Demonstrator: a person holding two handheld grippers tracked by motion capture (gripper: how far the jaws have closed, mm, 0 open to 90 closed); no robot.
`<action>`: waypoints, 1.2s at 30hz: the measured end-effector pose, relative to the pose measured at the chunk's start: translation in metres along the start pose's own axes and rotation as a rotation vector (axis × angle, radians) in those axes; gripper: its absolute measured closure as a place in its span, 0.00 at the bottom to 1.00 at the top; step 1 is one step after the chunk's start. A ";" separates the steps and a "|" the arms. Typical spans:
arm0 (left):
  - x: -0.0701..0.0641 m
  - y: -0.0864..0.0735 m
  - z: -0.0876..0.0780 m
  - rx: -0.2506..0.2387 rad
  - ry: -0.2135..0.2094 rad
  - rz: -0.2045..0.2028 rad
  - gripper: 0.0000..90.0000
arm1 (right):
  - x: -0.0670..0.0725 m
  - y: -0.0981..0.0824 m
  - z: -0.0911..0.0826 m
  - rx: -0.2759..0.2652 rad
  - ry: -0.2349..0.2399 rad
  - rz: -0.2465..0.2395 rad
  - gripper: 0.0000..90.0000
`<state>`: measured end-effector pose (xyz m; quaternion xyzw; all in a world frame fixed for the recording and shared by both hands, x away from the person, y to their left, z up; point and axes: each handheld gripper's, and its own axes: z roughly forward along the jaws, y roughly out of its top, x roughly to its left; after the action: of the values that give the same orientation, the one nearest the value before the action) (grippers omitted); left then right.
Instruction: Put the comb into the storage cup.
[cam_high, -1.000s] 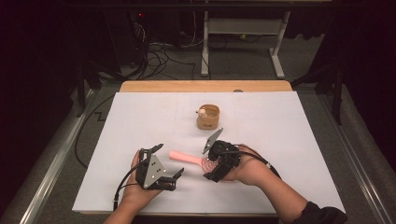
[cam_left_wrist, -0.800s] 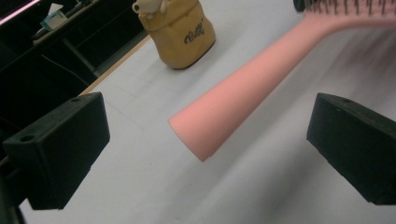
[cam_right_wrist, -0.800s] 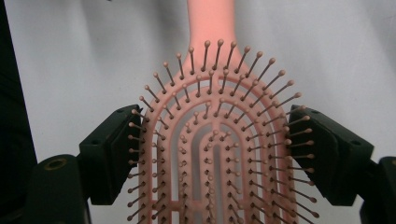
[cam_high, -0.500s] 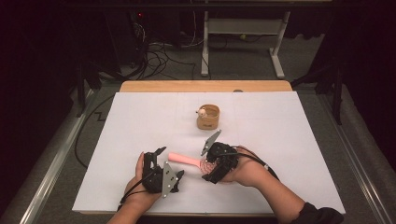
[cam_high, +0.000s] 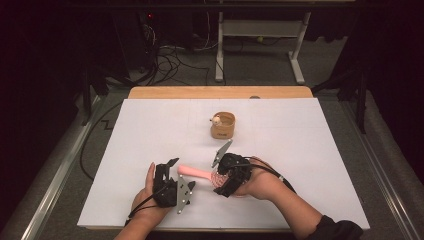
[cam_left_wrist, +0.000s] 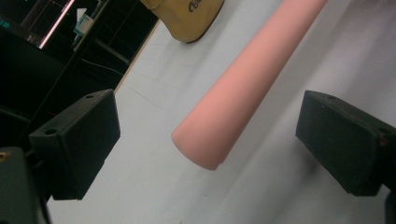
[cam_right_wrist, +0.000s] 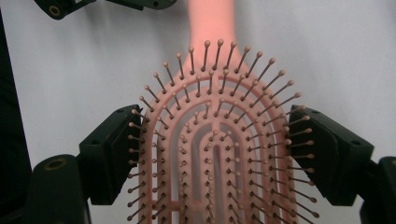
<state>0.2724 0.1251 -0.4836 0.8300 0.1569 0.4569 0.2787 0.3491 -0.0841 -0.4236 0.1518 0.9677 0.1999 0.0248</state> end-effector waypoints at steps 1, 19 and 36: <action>0.000 0.000 -0.001 -0.005 -0.001 0.002 0.08 | 0.000 0.000 0.001 -0.006 0.002 -0.004 0.23; 0.000 0.000 -0.002 -0.031 -0.011 0.016 0.17 | 0.004 0.024 0.012 0.028 0.010 -0.020 0.23; 0.000 -0.003 -0.003 -0.052 -0.004 0.019 0.19 | 0.007 0.040 0.022 0.038 0.028 -0.016 0.23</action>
<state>0.2697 0.1284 -0.4838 0.8250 0.1366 0.4615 0.2964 0.3559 -0.0383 -0.4283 0.1419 0.9727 0.1831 0.0101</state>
